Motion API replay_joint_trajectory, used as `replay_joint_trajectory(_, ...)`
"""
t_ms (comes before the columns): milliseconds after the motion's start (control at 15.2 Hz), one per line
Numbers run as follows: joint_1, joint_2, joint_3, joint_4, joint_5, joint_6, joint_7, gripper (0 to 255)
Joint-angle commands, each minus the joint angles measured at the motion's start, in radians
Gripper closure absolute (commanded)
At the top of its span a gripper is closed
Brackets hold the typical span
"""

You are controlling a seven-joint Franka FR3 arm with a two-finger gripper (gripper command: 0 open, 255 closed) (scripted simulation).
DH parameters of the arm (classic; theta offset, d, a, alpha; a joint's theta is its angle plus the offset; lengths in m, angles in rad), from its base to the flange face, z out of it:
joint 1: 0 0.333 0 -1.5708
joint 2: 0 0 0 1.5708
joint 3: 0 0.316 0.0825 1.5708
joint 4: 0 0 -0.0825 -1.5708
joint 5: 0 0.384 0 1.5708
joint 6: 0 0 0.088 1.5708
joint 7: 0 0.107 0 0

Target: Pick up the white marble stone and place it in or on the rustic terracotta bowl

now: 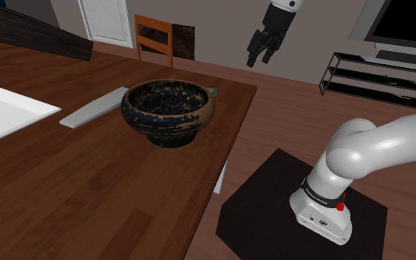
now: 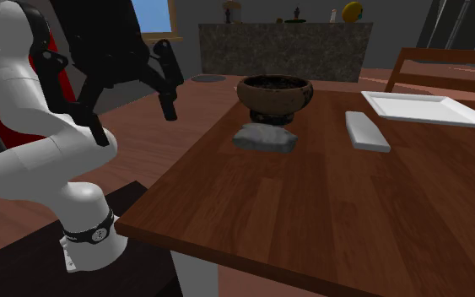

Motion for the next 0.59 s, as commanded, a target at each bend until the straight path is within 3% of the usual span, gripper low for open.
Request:
replay_joint_trajectory(0, 0.000, 0.000, 0.000, 0.000, 0.000, 0.000, 0.000, 0)
replay_joint_trajectory(528, 0.080, 0.341, 0.076, 0.259, 0.083, -0.102, -0.007, 0)
